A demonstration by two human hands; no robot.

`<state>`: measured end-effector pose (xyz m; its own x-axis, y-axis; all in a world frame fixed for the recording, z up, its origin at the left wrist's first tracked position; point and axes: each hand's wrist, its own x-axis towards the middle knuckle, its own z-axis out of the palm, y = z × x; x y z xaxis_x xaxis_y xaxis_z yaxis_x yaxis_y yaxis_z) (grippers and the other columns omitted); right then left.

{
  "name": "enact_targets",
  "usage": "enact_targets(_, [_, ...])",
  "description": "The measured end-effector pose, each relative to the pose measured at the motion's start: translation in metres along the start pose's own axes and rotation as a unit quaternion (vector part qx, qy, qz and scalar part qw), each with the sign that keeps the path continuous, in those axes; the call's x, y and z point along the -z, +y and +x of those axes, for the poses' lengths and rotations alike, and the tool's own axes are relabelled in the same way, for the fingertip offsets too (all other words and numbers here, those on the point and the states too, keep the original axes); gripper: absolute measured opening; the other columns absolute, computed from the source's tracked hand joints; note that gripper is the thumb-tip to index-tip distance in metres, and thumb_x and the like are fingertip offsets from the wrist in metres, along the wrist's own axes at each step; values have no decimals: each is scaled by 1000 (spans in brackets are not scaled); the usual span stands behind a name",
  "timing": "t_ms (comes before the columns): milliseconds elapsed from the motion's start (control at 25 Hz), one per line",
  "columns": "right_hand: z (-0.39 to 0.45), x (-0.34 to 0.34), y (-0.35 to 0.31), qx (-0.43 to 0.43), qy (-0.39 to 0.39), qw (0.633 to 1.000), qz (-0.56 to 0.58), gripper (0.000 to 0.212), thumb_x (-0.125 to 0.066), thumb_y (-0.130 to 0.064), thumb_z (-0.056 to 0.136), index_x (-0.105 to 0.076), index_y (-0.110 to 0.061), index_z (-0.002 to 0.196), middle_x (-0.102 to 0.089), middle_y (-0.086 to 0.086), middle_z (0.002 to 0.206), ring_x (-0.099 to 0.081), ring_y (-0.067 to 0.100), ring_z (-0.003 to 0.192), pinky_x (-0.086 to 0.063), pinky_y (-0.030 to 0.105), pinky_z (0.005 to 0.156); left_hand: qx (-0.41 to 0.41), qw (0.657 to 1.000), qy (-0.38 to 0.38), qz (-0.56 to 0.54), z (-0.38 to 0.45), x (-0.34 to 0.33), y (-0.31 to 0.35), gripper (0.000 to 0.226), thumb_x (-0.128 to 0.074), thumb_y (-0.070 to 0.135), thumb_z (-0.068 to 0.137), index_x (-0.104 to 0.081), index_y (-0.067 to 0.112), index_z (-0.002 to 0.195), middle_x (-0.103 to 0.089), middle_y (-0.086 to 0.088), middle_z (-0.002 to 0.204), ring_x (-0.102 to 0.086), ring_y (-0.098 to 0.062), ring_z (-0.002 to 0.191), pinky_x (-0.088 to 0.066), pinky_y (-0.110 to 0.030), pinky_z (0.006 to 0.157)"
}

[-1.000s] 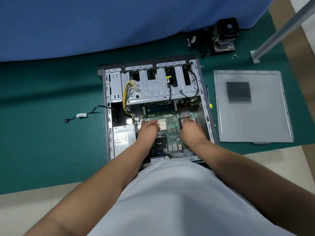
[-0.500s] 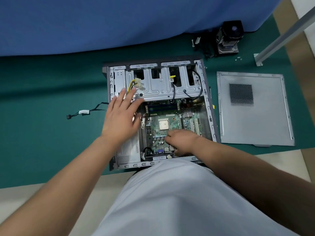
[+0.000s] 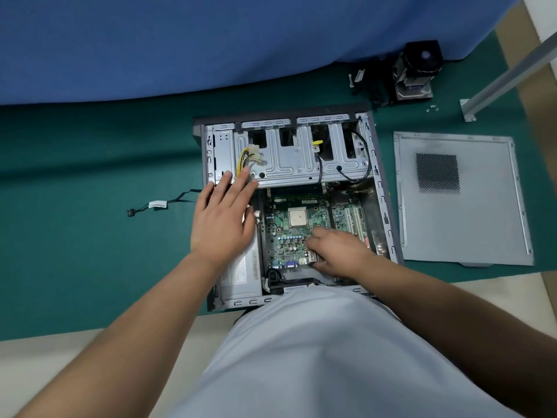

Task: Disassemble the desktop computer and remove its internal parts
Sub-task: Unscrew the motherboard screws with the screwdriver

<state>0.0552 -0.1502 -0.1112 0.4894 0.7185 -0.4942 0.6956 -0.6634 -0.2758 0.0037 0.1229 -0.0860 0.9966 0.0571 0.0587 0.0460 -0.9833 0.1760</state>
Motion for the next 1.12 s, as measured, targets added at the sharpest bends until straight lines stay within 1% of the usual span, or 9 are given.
enact_targets(240, [-25, 16, -1, -53, 67, 984, 158, 34, -70, -43, 92, -64, -23, 120, -51, -4, 108, -49, 13, 97, -46, 31, 79, -7, 1000, 11, -5, 1, -4, -4, 55, -41, 35, 99, -42, 31, 154, -26, 13, 168, -26, -21, 154, -12, -42, 127])
enact_targets(360, [-36, 31, -11, -47, 101, 975, 190, 31, -66, -42, 95, -63, -23, 119, -46, -6, 103, -45, 11, 98, -38, 30, 77, -11, 1000, 13, -15, 1, -5, -4, 54, -41, 34, 100, -42, 32, 154, -25, 14, 169, -25, -21, 155, -10, -40, 127])
enact_targets(520, [-49, 62, -14, -44, 110, 969, 216, 30, -68, -36, 96, -63, -20, 121, -48, -4, 105, -47, 12, 98, -40, 31, 81, -11, 999, 3, -43, 2, -3, -7, 53, -41, 28, 99, -45, 32, 151, -27, 15, 167, -27, -20, 154, -11, -40, 127])
enact_targets(600, [-55, 76, -11, -47, 109, 963, 241, 25, -70, -31, 95, -64, -19, 116, -50, -1, 106, -51, 12, 91, -43, 31, 81, -9, 998, -1, -68, 1, 1, -6, 53, -40, 24, 97, -48, 32, 150, -31, 14, 166, -29, -21, 154, -12, -41, 127])
enact_targets(760, [-63, 93, -13, -64, 118, 952, 276, 26, -73, -28, 94, -64, -19, 116, -50, -2, 107, -46, 1, 69, -34, 15, 66, -1, 992, -10, -124, 2, 12, -3, 46, -48, 18, 102, -55, 30, 146, -37, 14, 163, -32, -20, 152, -14, -42, 127])
enact_targets(880, [-68, 96, -25, -59, 107, 952, 282, 30, -73, -28, 95, -65, -20, 122, -51, -3, 109, -46, -3, 67, -34, 14, 65, 79, 949, -24, -304, 4, 32, 3, 34, -53, 17, 104, -67, 29, 133, -52, 17, 150, -42, -11, 143, -24, -36, 123])
enact_targets(960, [-68, 101, -34, -48, 113, 949, 292, 32, -72, -30, 95, -65, -22, 125, -51, -5, 108, -47, -4, 71, -34, 13, 67, 167, 895, -2, -413, 0, 48, 14, 26, -53, 18, 104, -71, 29, 120, -68, 17, 125, -64, -6, 112, -51, -32, 99])
enact_targets(1040, [-66, 107, -40, -47, 109, 950, 290, 37, -72, -34, 94, -65, -25, 129, -52, -6, 108, -48, -7, 76, -34, 12, 69, 239, 869, -8, -433, -5, 58, 27, 13, -56, 23, 102, -68, 27, 106, -71, 12, 100, -67, -10, 87, -56, -35, 77])
enact_targets(1120, [-66, 110, -45, -53, 97, 954, 278, 40, -73, -36, 94, -64, -25, 131, -53, -6, 108, -49, -3, 81, -35, 17, 73, 306, 838, -66, -446, -8, 63, 33, 10, -61, 31, 100, -63, 21, 99, -69, 3, 93, -64, -18, 78, -58, -41, 73])
